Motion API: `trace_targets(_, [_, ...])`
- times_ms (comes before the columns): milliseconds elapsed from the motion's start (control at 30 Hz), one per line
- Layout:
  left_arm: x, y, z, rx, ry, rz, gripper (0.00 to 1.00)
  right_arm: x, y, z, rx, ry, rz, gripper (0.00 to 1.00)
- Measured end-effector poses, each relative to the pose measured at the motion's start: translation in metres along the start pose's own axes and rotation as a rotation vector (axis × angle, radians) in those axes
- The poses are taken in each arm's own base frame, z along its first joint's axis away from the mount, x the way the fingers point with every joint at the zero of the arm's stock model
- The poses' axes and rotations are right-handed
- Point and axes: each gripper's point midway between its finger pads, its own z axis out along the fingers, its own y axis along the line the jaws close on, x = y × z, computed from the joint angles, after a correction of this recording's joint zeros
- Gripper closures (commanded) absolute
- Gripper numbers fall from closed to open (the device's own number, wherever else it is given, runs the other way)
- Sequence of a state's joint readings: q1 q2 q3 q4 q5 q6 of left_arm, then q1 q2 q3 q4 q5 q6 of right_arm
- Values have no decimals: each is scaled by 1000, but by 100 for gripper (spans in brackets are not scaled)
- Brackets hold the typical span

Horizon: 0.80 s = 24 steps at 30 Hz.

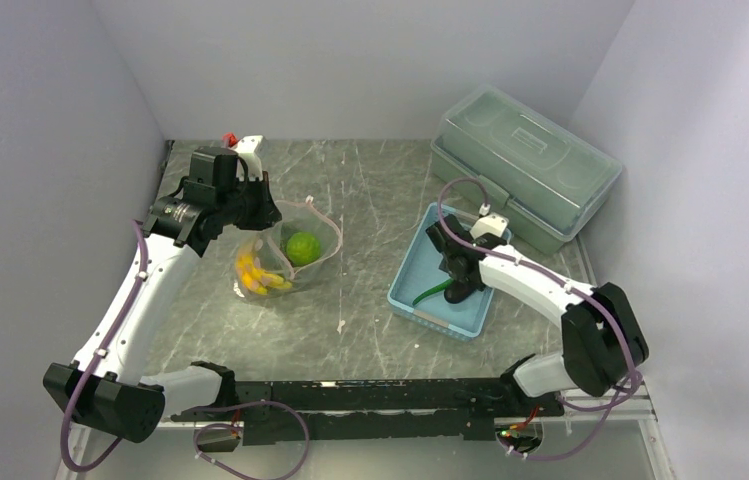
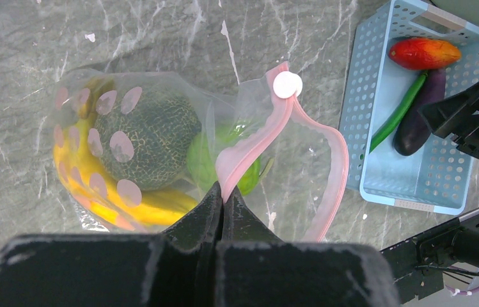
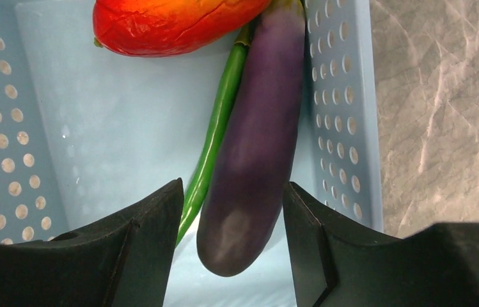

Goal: Place the food in the zip-top bag and seal the zipper

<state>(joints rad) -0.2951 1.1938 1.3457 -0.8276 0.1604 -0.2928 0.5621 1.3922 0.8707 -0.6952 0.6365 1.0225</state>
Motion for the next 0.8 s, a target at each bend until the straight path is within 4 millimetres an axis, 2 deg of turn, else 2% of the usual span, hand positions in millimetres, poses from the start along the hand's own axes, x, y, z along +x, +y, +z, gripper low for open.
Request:
trace_targets(333, [0,0,0,0,0,0,100,9,1,16,31,32,-6,38])
trace_targets(500, [0,0,0,0,0,0,100,16,0,25,47,47,-11,41])
trace_targets(600, [0,0,0,0,0,0,100,19,-1,28,55,55,-14,48])
trace_targets(800, [0,0,0,0,0,0,100,18,-1,29,54,52,-6,68])
